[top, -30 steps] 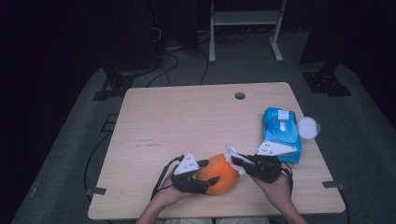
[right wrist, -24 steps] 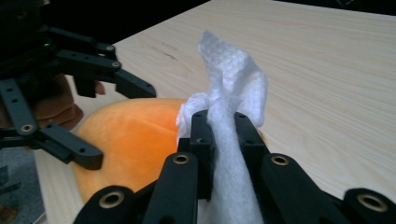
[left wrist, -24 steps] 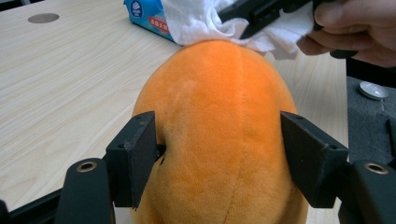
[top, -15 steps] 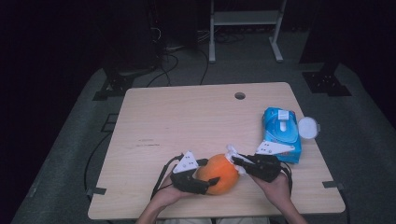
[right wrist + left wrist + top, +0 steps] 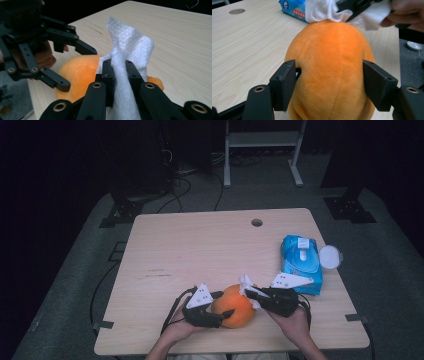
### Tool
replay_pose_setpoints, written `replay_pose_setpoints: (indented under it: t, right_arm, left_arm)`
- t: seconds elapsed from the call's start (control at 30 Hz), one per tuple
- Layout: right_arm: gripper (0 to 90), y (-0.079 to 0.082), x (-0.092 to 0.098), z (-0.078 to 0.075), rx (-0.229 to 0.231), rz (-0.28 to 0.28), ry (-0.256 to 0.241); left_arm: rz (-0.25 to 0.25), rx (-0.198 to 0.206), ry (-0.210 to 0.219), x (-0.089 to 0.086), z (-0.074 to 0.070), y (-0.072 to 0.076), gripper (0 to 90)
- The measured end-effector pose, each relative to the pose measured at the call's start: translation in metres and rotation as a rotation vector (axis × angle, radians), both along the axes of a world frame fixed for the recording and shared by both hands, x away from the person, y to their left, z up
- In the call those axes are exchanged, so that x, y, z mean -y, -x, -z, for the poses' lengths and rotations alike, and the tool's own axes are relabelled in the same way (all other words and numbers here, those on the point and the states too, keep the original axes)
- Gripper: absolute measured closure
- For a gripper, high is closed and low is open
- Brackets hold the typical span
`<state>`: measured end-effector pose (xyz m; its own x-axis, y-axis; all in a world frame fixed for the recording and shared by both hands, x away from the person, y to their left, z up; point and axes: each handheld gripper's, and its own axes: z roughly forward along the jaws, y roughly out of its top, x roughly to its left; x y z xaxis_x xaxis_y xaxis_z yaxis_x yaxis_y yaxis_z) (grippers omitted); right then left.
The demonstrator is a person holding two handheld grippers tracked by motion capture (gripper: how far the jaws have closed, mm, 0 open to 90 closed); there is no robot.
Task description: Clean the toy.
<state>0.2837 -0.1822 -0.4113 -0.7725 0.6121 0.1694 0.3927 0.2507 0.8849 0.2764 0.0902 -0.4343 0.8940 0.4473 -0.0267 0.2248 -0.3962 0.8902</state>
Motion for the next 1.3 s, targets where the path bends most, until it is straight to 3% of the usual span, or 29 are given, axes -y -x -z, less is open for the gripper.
replay_pose_setpoints:
  t: [0.1,0.13,0.23,0.33,0.43,0.5,0.57,0.67,0.73,0.83,0.9,0.93,1.0,1.03,1.13,1.2,1.27,1.3]
  right_arm:
    - [80.2,-0.006,0.007,0.005,-0.012,0.024,0.002]
    - [80.3,-0.008,0.01,0.006,-0.028,0.031,-0.019]
    - [80.2,-0.006,0.009,0.002,-0.027,0.028,-0.024]
    - [80.2,0.004,-0.004,-0.005,0.001,-0.027,-0.02]
    - [80.3,0.001,-0.002,-0.003,0.004,-0.018,-0.014]
    - [80.3,-0.005,0.007,0.0,-0.005,0.02,-0.009]
    - [80.3,-0.006,0.012,0.0,-0.03,0.04,-0.04]
    - [80.2,0.007,0.0,-0.009,0.01,-0.01,-0.029]
    - [80.2,0.011,-0.007,-0.012,0.053,-0.019,0.015]
    - [80.3,-0.002,0.003,-0.001,0.009,0.005,0.004]
    - [80.3,-0.009,0.011,0.006,-0.03,0.034,-0.022]
    - [80.3,-0.009,0.012,0.006,-0.036,0.036,-0.03]
    - [80.3,-0.005,0.007,0.002,-0.011,0.031,-0.001]
    - [80.3,-0.003,0.004,-0.001,-0.004,0.021,0.0]
    - [80.3,0.007,-0.005,-0.009,0.01,-0.026,-0.03]
    - [80.2,0.014,-0.015,-0.015,0.036,-0.071,-0.035]
    - [80.3,0.016,-0.018,-0.016,0.06,-0.068,-0.012]
    - [80.3,0.013,-0.015,-0.014,0.051,-0.064,-0.021]
  left_arm:
    - [0.027,-0.033,0.063,-0.004,-0.005,-0.001,26.8]
    - [0.042,-0.049,0.068,-0.005,-0.005,-0.002,23.3]
    - [0.032,-0.044,0.015,0.0,0.004,-0.003,18.3]
    - [0.003,-0.003,-0.001,0.001,0.004,0.0,30.4]
    - [-0.009,0.025,0.009,0.001,-0.002,0.002,41.2]
    - [-0.011,0.007,0.041,0.0,-0.006,0.001,42.7]
    - [-0.016,0.002,0.052,0.001,-0.007,0.0,42.6]
    - [-0.024,-0.013,0.069,0.001,-0.009,0.001,42.3]
    - [-0.025,-0.015,0.082,0.0,-0.01,0.0,41.6]
    - [-0.006,-0.051,0.1,0.0,-0.007,-0.003,32.1]
    - [-0.003,-0.047,0.098,0.001,-0.004,-0.004,24.5]
    - [-0.003,-0.045,0.091,0.001,-0.003,-0.004,20.9]
    - [-0.003,-0.035,0.064,0.002,-0.001,-0.003,19.0]
    - [-0.004,-0.027,0.049,0.001,-0.001,-0.003,20.0]
    - [-0.015,0.02,0.038,0.002,-0.003,0.001,35.6]
    - [-0.016,0.028,0.054,0.003,-0.009,0.003,41.0]
    - [-0.012,0.025,0.088,0.002,-0.016,0.004,42.4]
    - [-0.014,0.023,0.11,0.0,-0.019,0.004,42.5]
